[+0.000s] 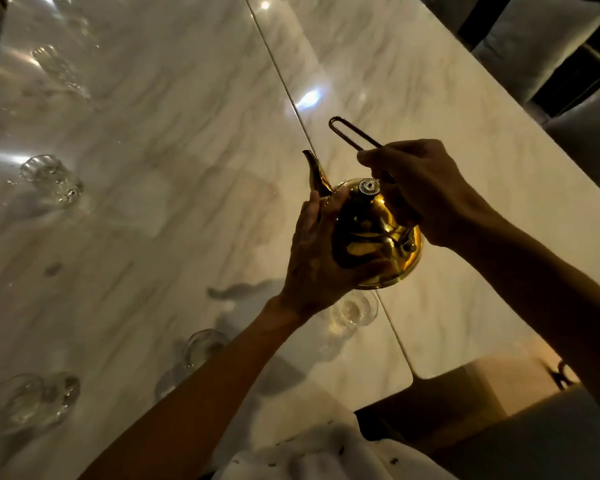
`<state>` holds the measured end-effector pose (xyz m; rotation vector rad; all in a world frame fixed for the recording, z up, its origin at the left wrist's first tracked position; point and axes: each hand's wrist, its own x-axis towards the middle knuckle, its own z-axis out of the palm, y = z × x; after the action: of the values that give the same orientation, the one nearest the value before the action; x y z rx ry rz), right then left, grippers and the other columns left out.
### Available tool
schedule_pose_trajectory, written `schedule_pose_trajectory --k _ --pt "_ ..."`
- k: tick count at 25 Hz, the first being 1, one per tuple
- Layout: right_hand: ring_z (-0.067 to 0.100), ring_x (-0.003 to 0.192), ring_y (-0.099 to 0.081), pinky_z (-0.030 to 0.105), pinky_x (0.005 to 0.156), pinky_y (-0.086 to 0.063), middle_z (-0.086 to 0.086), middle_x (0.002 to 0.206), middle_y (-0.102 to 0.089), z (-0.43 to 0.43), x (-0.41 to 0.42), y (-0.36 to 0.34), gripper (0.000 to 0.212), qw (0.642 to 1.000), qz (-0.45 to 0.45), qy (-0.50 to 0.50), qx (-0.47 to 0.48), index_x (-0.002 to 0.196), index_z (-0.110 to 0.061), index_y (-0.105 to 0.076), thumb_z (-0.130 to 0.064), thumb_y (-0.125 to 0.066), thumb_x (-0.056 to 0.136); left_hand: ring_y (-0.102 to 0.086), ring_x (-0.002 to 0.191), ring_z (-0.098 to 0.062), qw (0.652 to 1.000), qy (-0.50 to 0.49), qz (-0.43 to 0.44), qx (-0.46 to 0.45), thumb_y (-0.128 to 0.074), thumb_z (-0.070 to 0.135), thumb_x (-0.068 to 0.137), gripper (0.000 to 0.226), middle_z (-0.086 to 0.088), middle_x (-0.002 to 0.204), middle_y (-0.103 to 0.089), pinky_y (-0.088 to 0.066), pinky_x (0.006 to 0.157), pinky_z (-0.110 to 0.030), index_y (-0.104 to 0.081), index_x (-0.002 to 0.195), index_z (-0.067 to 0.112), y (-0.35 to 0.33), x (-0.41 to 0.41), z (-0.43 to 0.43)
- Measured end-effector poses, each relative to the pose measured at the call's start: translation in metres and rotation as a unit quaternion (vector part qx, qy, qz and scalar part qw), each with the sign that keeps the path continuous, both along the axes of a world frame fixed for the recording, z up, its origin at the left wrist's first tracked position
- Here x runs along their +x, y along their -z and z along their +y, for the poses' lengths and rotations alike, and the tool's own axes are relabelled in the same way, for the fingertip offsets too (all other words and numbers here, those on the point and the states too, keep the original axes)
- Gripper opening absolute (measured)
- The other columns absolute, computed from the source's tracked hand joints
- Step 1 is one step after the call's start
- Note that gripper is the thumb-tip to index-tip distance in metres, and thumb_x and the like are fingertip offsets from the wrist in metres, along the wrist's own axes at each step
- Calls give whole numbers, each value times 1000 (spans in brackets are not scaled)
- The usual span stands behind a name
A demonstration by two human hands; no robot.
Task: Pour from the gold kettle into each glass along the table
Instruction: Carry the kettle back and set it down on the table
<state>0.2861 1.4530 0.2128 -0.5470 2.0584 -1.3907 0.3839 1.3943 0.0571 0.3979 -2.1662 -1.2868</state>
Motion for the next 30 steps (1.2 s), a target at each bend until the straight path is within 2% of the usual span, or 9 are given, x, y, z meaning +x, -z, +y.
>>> schedule_pose_trajectory --k 4,8,12,14,17,23,28,30 --pt "10 29 -25 19 33 -23 -1 44 -30 -24 -24 17 34 999 2 -31 -16 57 -11 -50 -20 -60 88 -4 149 -21 998 -43 -39 5 -47 88 68 107 -5 162 -23 -22 118 -65 -19 150 26 11 -17 -16" --pt "6 27 -30 19 33 -26 -5 40 -34 -47 -40 40 34 999 0 -49 -8 55 -14 -52 -23 -61 87 -5 153 -32 991 -71 -112 28 -44 96 59 118 -11 165 -17 -22 119 -60 -20 153 29 26 -29 -33" --pt "2 26 -34 16 33 -28 -8 35 -41 -65 -51 63 31 997 -11 -77 -5 57 -17 -55 -21 -59 88 -8 152 -34 981 -93 -171 20 -54 81 61 112 -13 164 -16 -24 118 -57 -18 154 30 41 -39 -48" --pt "0 25 -40 12 33 -30 -12 31 -46 -71 -54 74 30 996 -6 -85 3 58 -18 -55 -21 -59 88 -11 152 -34 976 -99 -194 16 -55 81 62 111 -12 164 -16 -27 117 -57 -15 153 33 49 -41 -53" --pt "-3 26 -44 8 33 -30 -17 30 -48 -83 -59 90 28 996 -11 -91 10 60 -17 -56 -21 -60 88 -10 152 -32 967 -107 -230 18 -54 82 62 113 -11 164 -16 -22 118 -55 -14 154 33 61 -46 -62" --pt "-6 27 -45 6 33 -31 -18 32 -48 -100 -65 113 27 995 -24 -92 28 60 -20 -56 -20 -60 87 -12 152 -33 963 -112 -245 17 -47 88 58 110 -12 165 -15 -21 118 -51 -5 148 41 85 -49 -73" --pt "-6 28 -45 8 35 -32 -15 36 -49 -110 -67 127 20 994 -23 -94 40 68 -18 -61 -19 -59 88 -9 153 -32 961 -113 -251 24 -45 90 57 119 -12 165 -12 -16 120 -51 -10 155 31 99 -50 -78" --pt "-7 28 -45 13 43 -36 -15 37 -51 -112 -66 133 16 994 -19 -97 54 74 -14 -64 -21 -59 88 -9 152 -33 959 -112 -258 28 -37 100 51 127 -12 165 -12 -16 120 -51 -11 155 31 103 -50 -80"
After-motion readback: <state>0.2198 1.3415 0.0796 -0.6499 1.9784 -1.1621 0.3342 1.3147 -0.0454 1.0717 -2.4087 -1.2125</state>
